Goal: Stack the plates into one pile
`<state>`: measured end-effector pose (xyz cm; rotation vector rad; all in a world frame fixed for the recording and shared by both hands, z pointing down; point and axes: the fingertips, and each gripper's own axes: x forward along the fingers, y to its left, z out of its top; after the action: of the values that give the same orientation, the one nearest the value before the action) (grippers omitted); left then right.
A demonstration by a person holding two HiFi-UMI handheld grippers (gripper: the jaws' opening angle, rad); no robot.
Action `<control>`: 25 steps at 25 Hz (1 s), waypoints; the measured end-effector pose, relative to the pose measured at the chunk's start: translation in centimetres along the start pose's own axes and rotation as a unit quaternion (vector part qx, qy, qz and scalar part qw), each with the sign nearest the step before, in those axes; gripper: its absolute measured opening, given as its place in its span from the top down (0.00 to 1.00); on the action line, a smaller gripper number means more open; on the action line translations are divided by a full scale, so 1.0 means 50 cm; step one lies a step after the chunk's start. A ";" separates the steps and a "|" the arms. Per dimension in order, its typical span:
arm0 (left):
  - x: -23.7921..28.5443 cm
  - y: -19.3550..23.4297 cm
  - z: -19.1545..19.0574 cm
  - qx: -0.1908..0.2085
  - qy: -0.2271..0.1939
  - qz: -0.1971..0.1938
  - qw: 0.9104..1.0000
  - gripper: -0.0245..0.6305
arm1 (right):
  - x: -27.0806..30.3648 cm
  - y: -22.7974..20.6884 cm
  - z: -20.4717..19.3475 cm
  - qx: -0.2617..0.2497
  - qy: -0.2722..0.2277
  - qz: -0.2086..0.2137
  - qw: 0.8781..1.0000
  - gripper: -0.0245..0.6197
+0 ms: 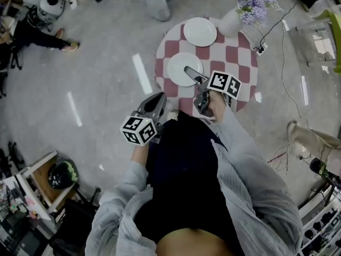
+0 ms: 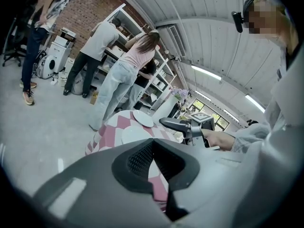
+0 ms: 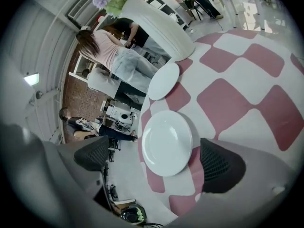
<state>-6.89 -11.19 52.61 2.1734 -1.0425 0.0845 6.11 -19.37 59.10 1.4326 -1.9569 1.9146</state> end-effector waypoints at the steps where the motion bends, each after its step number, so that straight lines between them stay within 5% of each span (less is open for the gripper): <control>1: 0.003 -0.002 0.001 0.001 0.000 -0.002 1.000 0.95 | -0.008 0.001 0.010 0.006 -0.010 0.007 1.000 0.04; 8: 0.030 -0.015 0.018 0.013 0.003 -0.009 1.000 0.95 | -0.060 0.008 0.087 0.065 -0.074 0.089 0.991 0.05; 14: 0.057 -0.020 0.033 0.018 0.005 -0.006 1.000 0.95 | -0.095 0.020 0.144 0.163 -0.109 0.240 0.951 0.09; 21: 0.087 -0.021 0.039 0.012 0.011 0.002 1.000 0.95 | -0.090 -0.013 0.199 0.208 -0.129 0.282 0.928 0.10; 25: 0.107 -0.020 0.038 0.008 0.018 0.008 1.000 0.95 | -0.066 -0.031 0.217 0.221 -0.121 0.285 0.925 0.11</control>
<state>-3.02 -15.45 52.47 2.1703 -1.0423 0.1380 14.84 -26.00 55.77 1.3315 -2.3633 2.6884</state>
